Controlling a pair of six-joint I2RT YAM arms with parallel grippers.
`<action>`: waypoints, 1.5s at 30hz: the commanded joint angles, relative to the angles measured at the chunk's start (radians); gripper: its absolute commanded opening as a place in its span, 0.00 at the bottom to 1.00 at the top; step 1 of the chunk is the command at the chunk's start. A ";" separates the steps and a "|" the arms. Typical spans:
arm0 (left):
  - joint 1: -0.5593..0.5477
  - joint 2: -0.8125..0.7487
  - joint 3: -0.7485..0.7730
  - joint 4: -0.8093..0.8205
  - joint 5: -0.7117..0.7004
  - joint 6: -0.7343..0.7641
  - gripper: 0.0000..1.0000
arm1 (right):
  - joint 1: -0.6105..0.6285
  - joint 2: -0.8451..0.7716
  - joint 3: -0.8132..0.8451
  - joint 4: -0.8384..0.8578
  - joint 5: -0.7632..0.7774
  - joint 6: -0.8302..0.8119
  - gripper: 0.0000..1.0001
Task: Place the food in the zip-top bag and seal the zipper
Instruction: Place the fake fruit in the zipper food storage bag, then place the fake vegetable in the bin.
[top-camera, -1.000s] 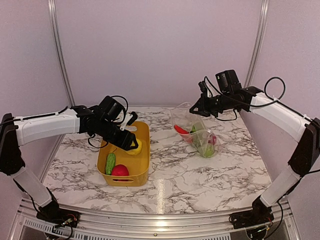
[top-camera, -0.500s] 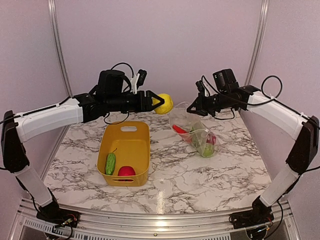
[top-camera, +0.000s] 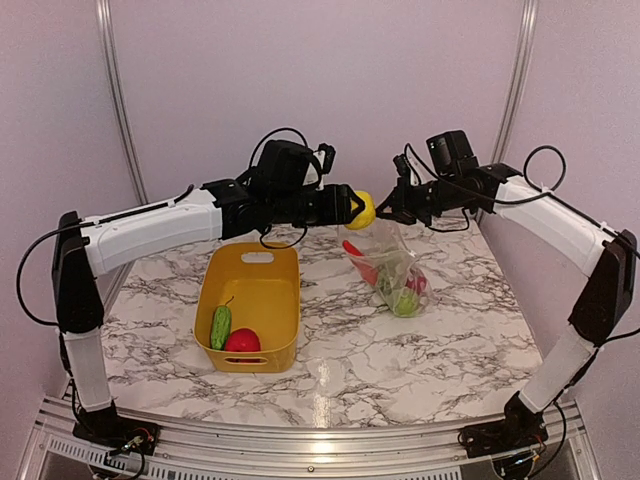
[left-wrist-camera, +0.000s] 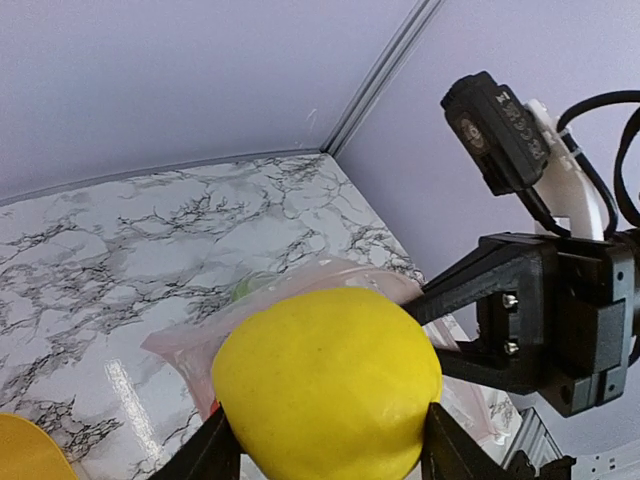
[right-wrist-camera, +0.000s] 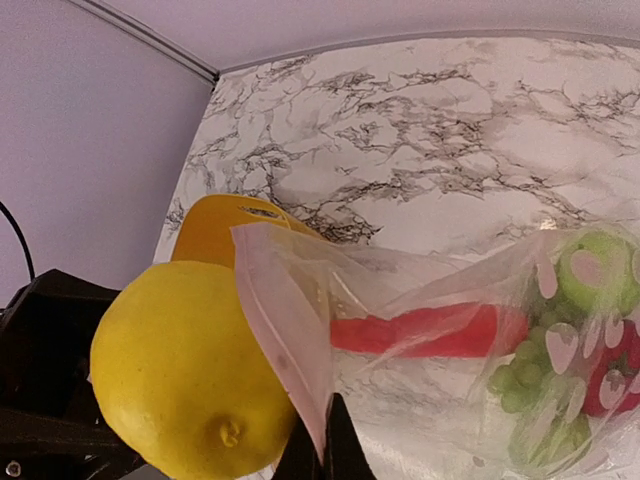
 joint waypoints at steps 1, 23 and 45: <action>0.003 0.054 0.030 -0.092 -0.118 -0.054 0.54 | 0.022 0.002 0.072 0.010 -0.041 0.014 0.00; 0.006 -0.079 0.005 0.156 0.002 -0.003 0.99 | 0.017 0.026 0.121 0.001 -0.043 0.021 0.00; 0.039 -0.335 -0.244 -0.507 -0.580 0.001 0.99 | 0.015 0.000 0.064 0.021 -0.060 0.022 0.00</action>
